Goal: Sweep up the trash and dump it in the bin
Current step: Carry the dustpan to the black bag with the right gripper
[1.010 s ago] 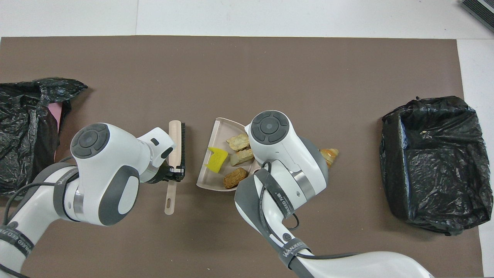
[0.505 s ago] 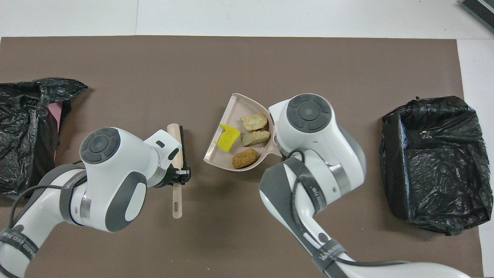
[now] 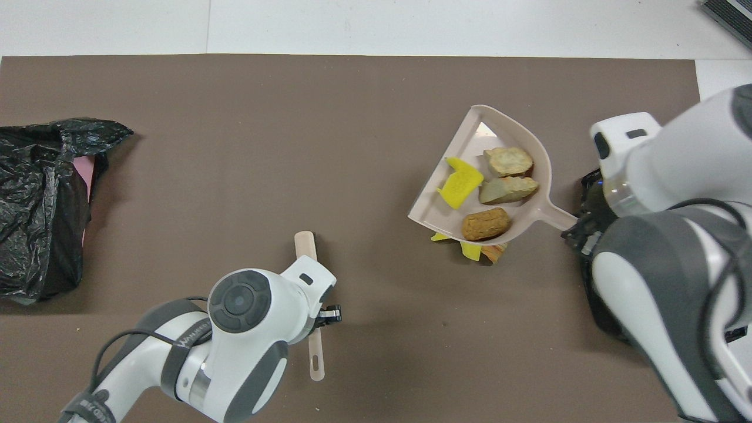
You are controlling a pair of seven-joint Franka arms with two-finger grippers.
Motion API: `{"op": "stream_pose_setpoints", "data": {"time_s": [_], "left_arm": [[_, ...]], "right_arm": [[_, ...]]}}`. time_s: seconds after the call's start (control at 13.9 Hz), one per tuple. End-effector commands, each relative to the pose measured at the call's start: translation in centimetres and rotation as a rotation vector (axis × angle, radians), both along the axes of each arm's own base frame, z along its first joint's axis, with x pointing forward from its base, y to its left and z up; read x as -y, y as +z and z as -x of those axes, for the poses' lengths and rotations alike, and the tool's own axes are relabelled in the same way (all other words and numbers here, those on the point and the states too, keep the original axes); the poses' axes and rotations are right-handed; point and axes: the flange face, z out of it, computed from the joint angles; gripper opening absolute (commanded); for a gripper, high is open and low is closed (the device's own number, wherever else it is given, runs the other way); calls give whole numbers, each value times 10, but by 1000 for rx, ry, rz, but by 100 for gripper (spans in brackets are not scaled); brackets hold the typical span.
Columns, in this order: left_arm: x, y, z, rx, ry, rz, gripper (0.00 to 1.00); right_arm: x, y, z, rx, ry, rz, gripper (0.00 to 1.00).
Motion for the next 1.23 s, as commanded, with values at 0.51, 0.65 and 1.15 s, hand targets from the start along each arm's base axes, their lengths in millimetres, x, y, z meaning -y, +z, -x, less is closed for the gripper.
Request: {"op": "stream_pose_setpoints", "data": {"time_s": [0.51,0.65,1.15], "left_arm": [[18,-8,31,50,75,0,100],[1,5,-6,90,100,12,100],[-104,36,-130,220,37,11,100]], "right_arm": [[282,18,68,-97,179,212,0],[297,16,84,-133,226,320,0],[251,-22,69,-245,488,571,0]]}}
